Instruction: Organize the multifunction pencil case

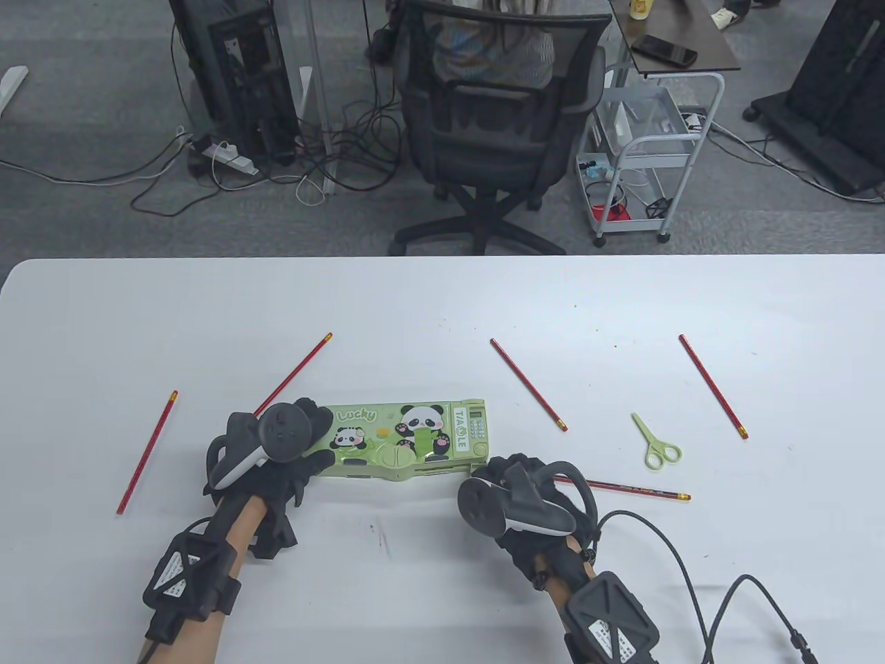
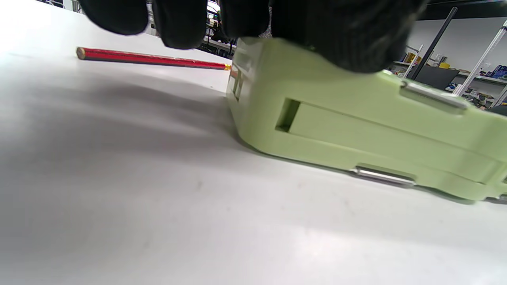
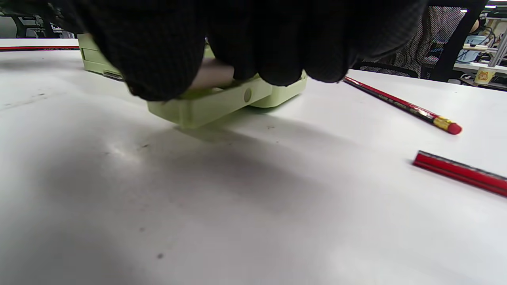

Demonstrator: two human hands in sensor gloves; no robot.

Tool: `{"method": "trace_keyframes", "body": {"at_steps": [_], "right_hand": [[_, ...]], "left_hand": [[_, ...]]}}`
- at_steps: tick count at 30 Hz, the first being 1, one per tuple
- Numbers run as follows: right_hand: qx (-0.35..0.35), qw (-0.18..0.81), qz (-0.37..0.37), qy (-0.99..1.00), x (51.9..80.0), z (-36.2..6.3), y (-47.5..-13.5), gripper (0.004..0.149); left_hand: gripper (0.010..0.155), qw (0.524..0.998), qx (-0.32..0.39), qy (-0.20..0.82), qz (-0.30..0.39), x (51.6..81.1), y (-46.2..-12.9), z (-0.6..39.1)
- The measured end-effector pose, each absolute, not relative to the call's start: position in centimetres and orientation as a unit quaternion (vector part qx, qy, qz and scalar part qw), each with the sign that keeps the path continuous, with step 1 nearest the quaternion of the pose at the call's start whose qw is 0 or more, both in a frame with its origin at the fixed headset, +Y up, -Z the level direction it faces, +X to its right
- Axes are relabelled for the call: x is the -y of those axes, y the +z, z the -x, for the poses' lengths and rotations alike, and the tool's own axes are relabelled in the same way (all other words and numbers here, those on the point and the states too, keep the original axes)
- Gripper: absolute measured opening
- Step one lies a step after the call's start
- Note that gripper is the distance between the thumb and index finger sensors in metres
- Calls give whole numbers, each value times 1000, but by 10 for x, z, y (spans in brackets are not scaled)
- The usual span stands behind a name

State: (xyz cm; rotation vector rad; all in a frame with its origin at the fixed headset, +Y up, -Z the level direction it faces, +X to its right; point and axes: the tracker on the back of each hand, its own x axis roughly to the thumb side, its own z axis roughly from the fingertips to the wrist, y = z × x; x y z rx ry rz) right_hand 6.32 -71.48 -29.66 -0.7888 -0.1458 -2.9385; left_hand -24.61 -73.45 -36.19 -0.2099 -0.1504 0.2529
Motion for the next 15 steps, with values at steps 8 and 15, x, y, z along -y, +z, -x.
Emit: {"method": "trace_keyframes", "body": {"at_steps": [8, 15], "right_hand": [[33, 93, 253, -962, 716, -53, -293, 64], [22, 112, 241, -964, 716, -46, -295, 61]], "left_hand": [[67, 983, 73, 126, 108, 734, -362, 246], [67, 983, 73, 126, 110, 733, -363, 246]]}}
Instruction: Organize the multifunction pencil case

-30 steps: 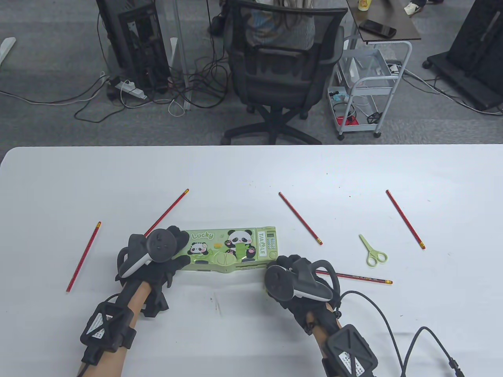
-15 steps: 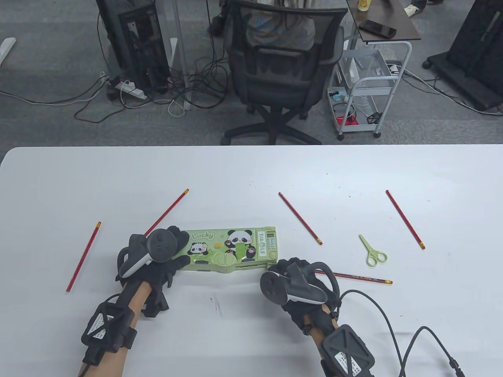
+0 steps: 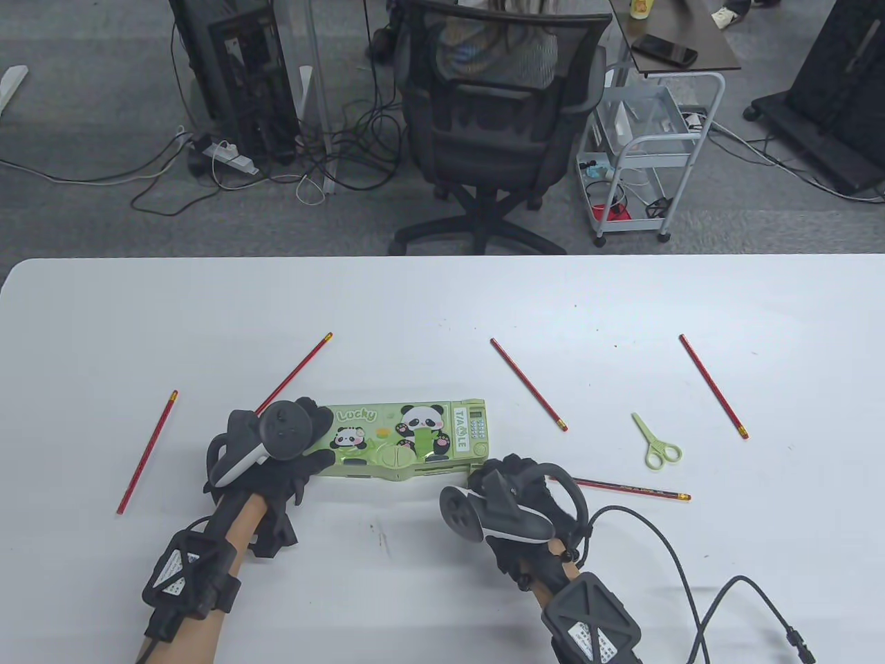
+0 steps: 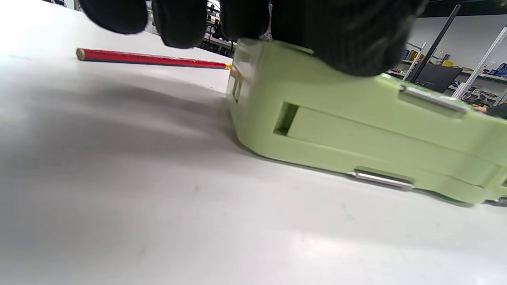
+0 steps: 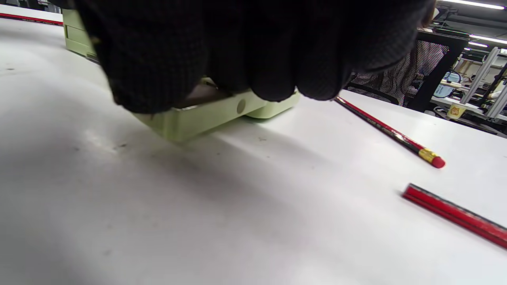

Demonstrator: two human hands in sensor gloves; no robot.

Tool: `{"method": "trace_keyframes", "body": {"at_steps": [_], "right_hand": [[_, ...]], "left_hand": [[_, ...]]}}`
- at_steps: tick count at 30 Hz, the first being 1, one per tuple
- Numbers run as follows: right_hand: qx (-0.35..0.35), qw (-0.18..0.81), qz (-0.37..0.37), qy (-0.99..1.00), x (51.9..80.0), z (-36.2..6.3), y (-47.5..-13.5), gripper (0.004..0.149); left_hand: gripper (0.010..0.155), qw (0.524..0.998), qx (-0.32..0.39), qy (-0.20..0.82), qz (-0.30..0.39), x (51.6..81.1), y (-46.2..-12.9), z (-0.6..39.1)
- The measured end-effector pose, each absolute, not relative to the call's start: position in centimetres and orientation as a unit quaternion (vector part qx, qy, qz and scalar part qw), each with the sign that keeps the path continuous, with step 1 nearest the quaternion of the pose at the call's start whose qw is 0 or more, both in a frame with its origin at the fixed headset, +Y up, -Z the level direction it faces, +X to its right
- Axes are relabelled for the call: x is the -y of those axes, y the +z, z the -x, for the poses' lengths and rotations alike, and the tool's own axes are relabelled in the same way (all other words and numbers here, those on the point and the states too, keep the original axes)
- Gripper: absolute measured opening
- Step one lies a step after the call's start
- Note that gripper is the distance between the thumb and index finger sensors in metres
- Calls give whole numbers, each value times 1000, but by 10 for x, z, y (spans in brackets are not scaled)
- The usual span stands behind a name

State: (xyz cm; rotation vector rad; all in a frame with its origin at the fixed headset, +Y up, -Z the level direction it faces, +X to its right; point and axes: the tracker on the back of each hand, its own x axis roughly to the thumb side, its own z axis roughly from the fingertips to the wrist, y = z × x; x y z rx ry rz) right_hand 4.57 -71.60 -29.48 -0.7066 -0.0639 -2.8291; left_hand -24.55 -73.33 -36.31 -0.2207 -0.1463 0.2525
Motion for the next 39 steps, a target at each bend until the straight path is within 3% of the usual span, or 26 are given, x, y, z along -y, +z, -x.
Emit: {"method": "trace_keyframes", "body": {"at_steps": [11, 15, 20, 39], "right_hand": [[7, 52, 228, -972, 701, -68, -298, 65], [20, 43, 219, -975, 698, -91, -304, 89], [66, 64, 211, -973, 716, -105, -315, 112], [93, 111, 230, -962, 731, -37, -341, 120]], "left_hand": [[67, 983, 73, 128, 110, 733, -363, 245], [67, 983, 74, 129, 109, 734, -363, 245], [67, 983, 74, 130, 110, 733, -363, 246], [67, 982, 75, 134, 109, 733, -364, 248]]}}
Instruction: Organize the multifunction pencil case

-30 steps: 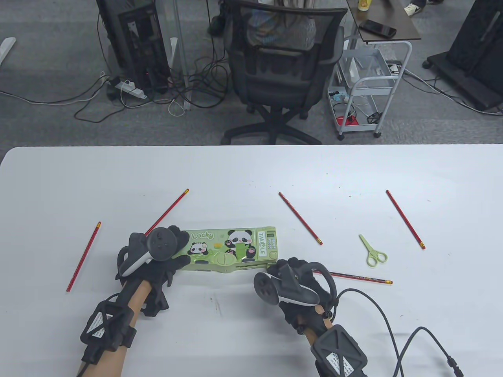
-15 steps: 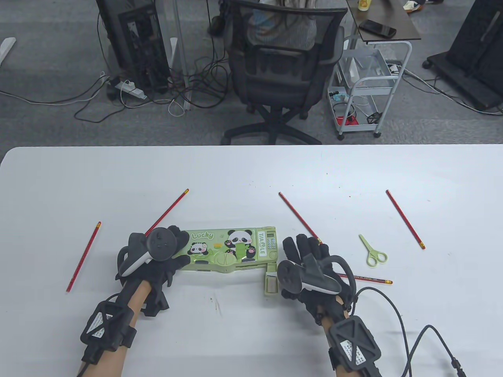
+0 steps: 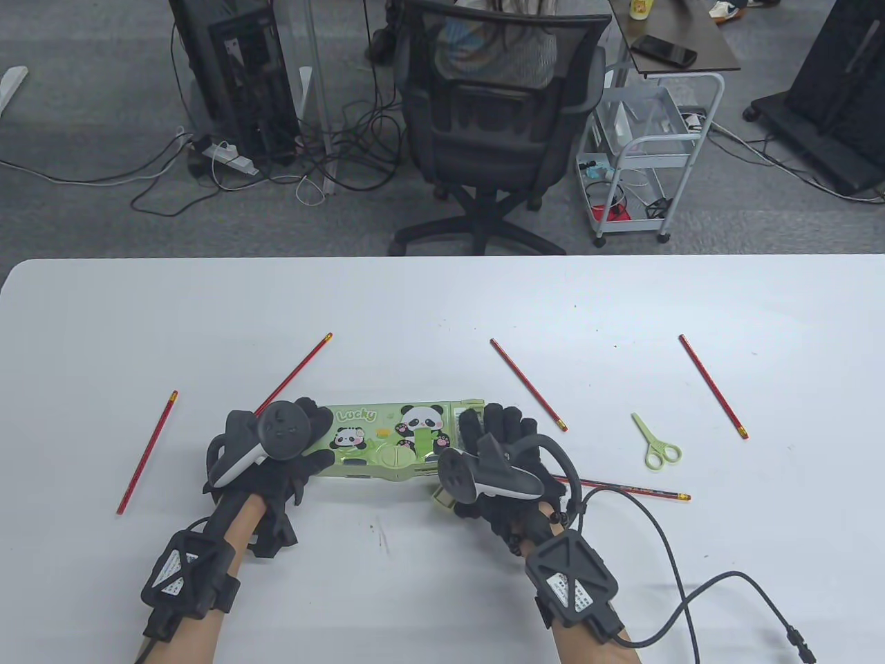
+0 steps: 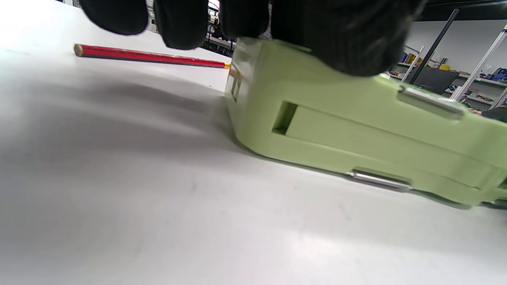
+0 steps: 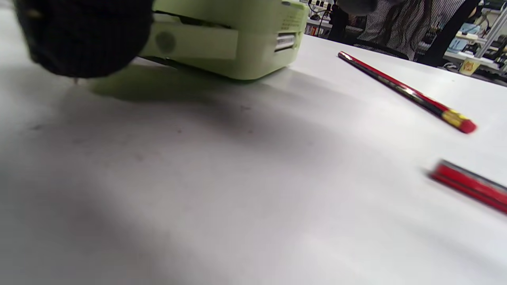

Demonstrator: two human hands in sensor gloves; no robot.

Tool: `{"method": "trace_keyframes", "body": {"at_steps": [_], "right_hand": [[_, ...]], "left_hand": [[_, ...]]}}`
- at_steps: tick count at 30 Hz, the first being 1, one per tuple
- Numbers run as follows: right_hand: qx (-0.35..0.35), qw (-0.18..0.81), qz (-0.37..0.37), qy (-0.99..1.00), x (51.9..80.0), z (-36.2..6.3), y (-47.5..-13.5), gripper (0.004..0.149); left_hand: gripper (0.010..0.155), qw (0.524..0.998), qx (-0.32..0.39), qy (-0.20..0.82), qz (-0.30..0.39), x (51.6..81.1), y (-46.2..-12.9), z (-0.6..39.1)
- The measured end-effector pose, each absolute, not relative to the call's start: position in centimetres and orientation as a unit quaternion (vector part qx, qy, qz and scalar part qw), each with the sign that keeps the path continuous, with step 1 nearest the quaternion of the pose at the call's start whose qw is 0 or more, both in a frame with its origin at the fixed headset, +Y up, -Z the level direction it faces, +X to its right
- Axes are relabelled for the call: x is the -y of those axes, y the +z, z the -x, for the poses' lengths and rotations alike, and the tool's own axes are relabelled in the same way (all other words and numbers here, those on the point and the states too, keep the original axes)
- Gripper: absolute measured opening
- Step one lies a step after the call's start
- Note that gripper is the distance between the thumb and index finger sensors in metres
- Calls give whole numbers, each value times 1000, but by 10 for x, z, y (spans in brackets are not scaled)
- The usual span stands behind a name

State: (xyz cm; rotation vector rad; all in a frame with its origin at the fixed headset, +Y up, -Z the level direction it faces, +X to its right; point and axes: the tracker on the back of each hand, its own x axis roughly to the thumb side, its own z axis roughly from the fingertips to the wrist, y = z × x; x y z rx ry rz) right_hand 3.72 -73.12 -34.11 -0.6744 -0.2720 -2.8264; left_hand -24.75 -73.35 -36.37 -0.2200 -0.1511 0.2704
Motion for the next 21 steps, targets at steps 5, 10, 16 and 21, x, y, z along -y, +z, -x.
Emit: {"method": "trace_keyframes", "body": {"at_steps": [5, 10, 16, 21], "right_hand": [[103, 97, 203, -969, 737, -24, -350, 119], [108, 88, 177, -974, 736, -17, -356, 119], [81, 85, 136, -984, 733, -10, -359, 113], [37, 94, 109, -989, 730, -7, -359, 109]], "left_hand": [[67, 982, 75, 133, 110, 733, -364, 247], [67, 981, 75, 138, 112, 733, -364, 247], [66, 981, 74, 139, 112, 734, -364, 247], [66, 981, 74, 139, 113, 733, -365, 247]]}}
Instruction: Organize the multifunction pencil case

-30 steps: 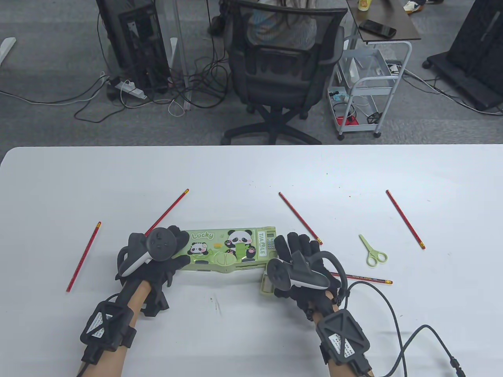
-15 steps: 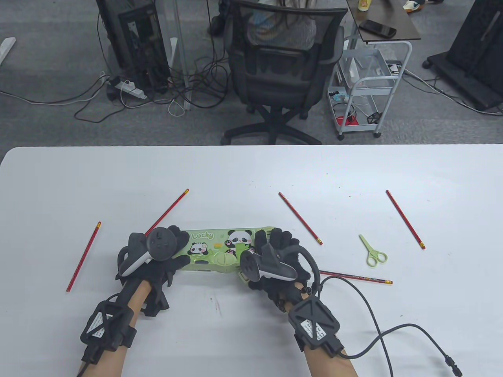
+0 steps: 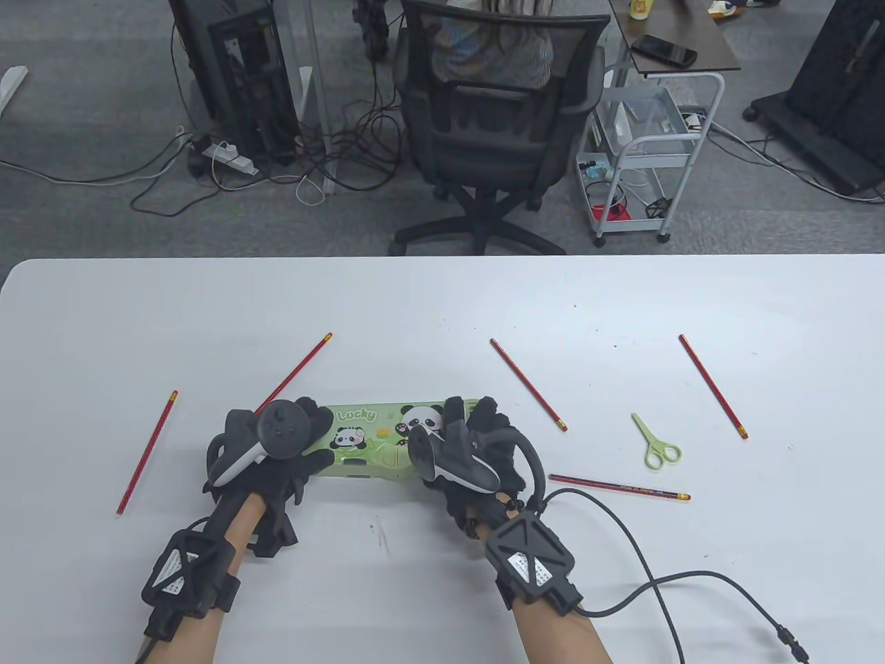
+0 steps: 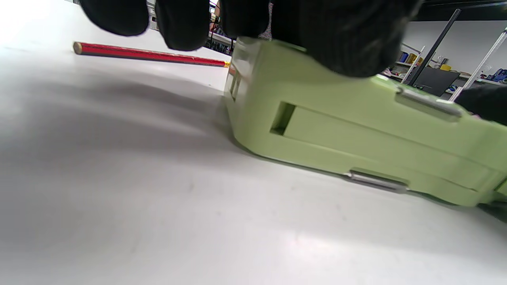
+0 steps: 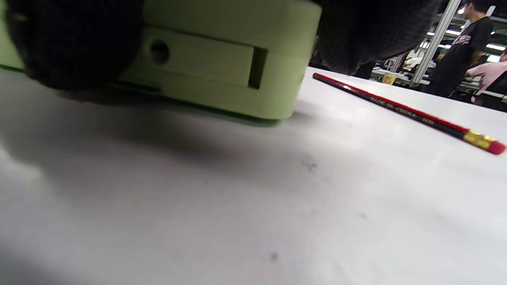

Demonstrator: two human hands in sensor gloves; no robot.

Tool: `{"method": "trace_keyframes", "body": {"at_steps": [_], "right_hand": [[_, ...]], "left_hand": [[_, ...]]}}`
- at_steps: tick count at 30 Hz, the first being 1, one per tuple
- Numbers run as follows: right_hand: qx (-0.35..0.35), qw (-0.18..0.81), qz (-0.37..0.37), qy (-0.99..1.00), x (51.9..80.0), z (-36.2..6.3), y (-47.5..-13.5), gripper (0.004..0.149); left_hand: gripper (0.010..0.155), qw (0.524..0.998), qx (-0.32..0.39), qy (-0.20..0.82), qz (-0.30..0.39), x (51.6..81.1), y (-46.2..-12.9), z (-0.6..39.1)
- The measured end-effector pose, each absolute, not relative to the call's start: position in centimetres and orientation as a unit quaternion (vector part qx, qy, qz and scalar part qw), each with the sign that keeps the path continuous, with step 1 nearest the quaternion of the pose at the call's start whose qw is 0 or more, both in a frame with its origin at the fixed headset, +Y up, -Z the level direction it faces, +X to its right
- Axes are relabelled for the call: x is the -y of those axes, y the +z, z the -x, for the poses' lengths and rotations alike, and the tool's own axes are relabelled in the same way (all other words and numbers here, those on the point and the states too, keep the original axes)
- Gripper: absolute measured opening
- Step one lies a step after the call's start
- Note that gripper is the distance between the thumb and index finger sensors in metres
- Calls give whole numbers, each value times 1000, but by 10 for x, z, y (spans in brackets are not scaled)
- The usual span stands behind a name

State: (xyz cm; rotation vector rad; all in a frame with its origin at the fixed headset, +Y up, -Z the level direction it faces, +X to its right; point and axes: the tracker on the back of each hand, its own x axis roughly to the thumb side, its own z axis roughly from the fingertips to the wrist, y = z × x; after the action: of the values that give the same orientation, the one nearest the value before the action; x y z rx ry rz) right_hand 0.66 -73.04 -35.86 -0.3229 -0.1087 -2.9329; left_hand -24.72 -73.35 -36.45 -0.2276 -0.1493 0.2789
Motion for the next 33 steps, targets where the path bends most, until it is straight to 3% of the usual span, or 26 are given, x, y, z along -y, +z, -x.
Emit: {"method": "trace_keyframes", "body": {"at_steps": [7, 14, 20, 26, 33], "right_hand": [[-2, 67, 99, -993, 728, -7, -359, 102], [10, 64, 110, -992, 726, -13, -360, 101], [50, -66, 144, -986, 717, -46, -367, 89], [46, -94, 154, -983, 717, -57, -372, 84], [58, -129, 166, -976, 717, -67, -376, 77]], "left_hand": [[66, 981, 74, 141, 114, 733, -365, 248], [67, 979, 71, 145, 121, 732, -365, 246], [68, 976, 63, 149, 144, 729, -366, 238], [69, 970, 38, 128, 202, 722, -371, 229], [98, 959, -32, 60, 275, 716, -384, 182]]}}
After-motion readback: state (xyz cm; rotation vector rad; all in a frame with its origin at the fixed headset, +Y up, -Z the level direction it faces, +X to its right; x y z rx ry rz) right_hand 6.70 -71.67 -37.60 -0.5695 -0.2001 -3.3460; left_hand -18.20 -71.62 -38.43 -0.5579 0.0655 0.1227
